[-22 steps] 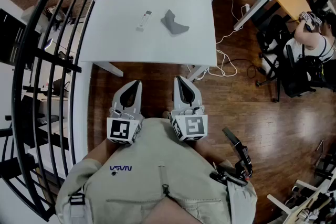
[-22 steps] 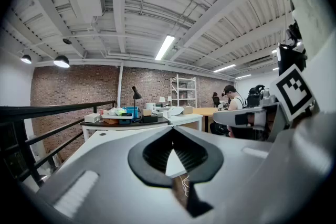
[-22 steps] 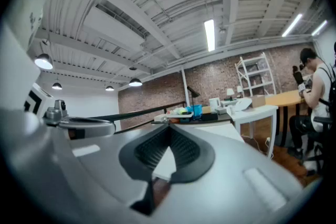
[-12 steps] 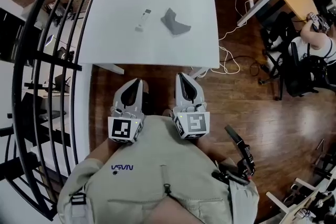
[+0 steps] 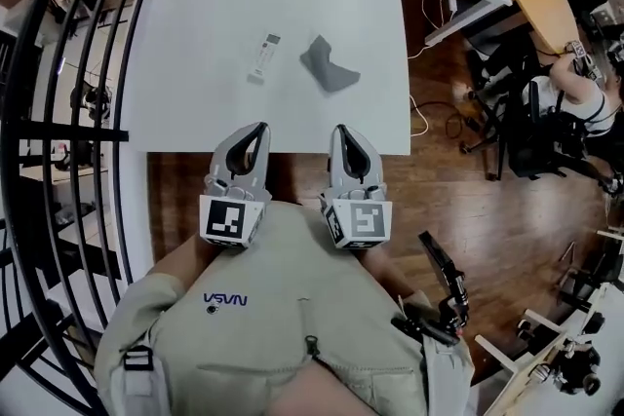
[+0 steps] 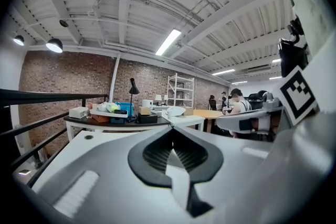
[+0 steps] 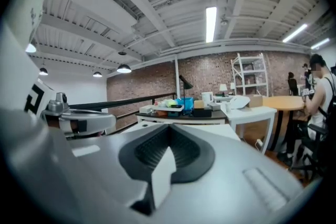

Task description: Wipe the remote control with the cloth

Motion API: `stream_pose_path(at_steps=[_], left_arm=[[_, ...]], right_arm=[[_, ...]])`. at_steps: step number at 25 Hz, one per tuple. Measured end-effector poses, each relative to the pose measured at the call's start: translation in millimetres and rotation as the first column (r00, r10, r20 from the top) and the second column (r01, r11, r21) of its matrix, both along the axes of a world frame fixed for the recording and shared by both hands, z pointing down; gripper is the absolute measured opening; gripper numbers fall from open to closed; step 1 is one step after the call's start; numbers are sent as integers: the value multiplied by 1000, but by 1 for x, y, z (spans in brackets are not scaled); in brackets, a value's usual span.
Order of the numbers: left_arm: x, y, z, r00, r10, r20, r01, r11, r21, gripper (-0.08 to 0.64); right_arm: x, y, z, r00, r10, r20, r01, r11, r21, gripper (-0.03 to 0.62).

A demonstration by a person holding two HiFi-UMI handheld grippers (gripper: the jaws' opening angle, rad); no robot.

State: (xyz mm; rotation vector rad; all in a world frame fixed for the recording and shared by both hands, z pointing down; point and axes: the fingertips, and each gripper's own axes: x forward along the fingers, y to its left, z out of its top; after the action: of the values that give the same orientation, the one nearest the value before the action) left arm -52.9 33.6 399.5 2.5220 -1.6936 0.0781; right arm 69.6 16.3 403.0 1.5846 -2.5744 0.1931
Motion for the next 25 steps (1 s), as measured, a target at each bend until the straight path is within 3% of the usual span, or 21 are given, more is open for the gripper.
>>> stream_pose_path(at_steps=[2, 8, 15, 24, 25], left_arm=[[-12, -19, -2, 1000, 9, -29, -10, 1000, -22, 6], [-49, -62, 3, 999, 43, -16, -43, 999, -8, 6], [-48, -86, 6, 998, 45, -38, -46, 999, -20, 6], [-47, -105, 29, 996, -34, 77, 38, 998, -50, 9], [-46, -105, 35, 995, -31, 96, 37, 997, -60, 54]], right_arm=[[-8, -17, 0, 999, 33, -14, -33, 999, -19, 3], [-37, -56, -3, 994, 90, -54, -91, 996, -15, 3], [-34, -80, 6, 991, 105, -81, -109, 993, -48, 3], [-26, -115, 34, 995, 4, -96, -13, 996, -92, 5], [-25, -118, 38, 995, -7, -101, -3, 996, -94, 5]])
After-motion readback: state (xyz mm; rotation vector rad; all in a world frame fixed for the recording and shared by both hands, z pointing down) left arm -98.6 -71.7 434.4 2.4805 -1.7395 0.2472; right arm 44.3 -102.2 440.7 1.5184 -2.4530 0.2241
